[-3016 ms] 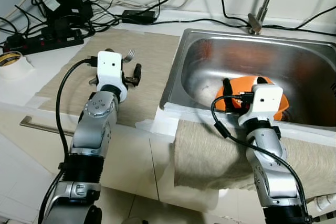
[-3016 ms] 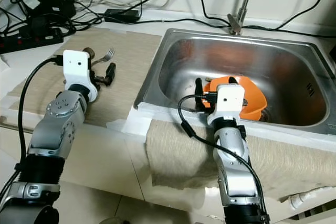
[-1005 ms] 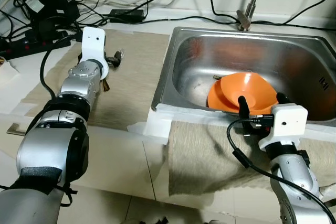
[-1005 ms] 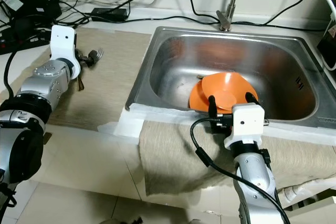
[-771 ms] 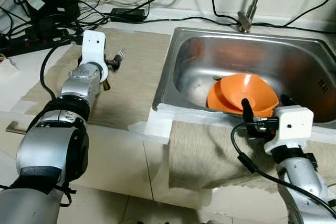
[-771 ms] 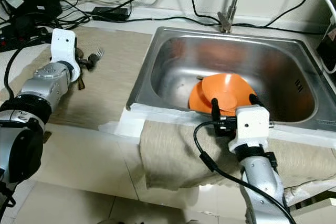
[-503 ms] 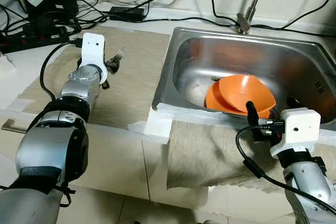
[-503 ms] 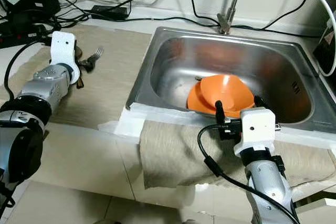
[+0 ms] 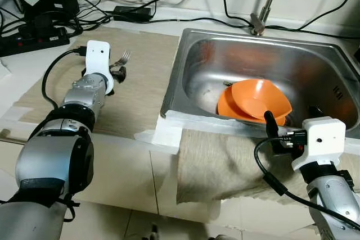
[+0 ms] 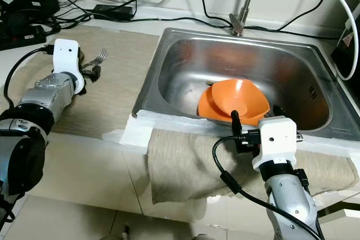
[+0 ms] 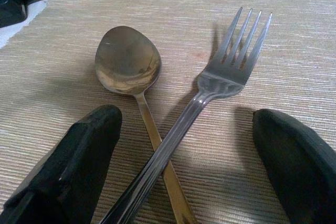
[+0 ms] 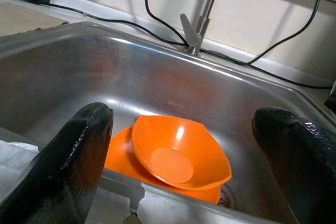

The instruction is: Kitchen organization

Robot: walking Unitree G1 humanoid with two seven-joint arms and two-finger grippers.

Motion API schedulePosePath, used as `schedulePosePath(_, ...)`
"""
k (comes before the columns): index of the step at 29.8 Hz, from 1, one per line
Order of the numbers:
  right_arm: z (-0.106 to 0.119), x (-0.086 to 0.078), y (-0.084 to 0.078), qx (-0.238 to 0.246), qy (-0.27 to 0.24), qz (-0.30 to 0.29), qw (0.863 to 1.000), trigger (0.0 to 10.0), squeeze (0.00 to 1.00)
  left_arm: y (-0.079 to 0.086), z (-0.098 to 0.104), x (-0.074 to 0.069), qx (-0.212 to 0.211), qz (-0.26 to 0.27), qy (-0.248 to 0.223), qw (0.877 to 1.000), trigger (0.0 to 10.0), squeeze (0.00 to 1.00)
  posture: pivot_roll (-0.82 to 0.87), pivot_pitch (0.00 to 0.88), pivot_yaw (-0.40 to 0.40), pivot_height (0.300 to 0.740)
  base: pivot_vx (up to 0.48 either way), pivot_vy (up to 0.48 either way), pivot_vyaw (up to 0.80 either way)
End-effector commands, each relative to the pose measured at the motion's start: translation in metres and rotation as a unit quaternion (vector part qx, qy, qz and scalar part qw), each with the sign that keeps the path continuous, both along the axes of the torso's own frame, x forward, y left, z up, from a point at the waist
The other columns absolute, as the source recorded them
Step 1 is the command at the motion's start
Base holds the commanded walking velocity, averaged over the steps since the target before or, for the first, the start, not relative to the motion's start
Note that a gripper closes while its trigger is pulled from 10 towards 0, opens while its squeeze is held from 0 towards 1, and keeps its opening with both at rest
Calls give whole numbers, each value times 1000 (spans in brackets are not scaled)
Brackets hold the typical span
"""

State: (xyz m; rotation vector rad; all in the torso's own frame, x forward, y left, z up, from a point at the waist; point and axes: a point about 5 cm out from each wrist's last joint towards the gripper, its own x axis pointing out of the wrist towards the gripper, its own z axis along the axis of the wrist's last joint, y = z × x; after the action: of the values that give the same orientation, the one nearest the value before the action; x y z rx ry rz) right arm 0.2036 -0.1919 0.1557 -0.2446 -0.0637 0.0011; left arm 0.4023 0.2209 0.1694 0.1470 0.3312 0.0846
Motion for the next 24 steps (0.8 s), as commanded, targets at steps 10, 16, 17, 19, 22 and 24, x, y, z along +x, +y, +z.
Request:
schedulePosePath(10,2,0,0,4,4,0,1000,10000,0,-6,-14,-4,-32,-22,42,998,0,0,-271,41,-16,736,0,0,0)
schedulePosePath(16,2,1,0,4,5,1,1000,10000,0,-6,-12,-3,-19,-27,39,999,0,0,-269,39,-16,736,0,0,0)
schedulePosePath(17,2,1,0,5,5,1,1000,10000,0,-5,-12,-3,-15,-29,39,999,0,0,-268,38,-16,736,0,0,0)
schedulePosePath(19,2,1,0,5,6,1,1000,10000,0,-5,-12,-3,-6,-32,37,999,0,0,-266,38,-16,736,0,0,0)
schedulePosePath(22,2,1,0,6,6,2,1000,10000,0,-4,-11,-3,4,-33,35,999,0,0,-263,39,-15,736,0,0,0)
schedulePosePath(24,2,2,0,6,6,2,1000,10000,0,-2,-9,-3,12,-31,30,999,0,0,-261,38,-14,736,0,0,0)
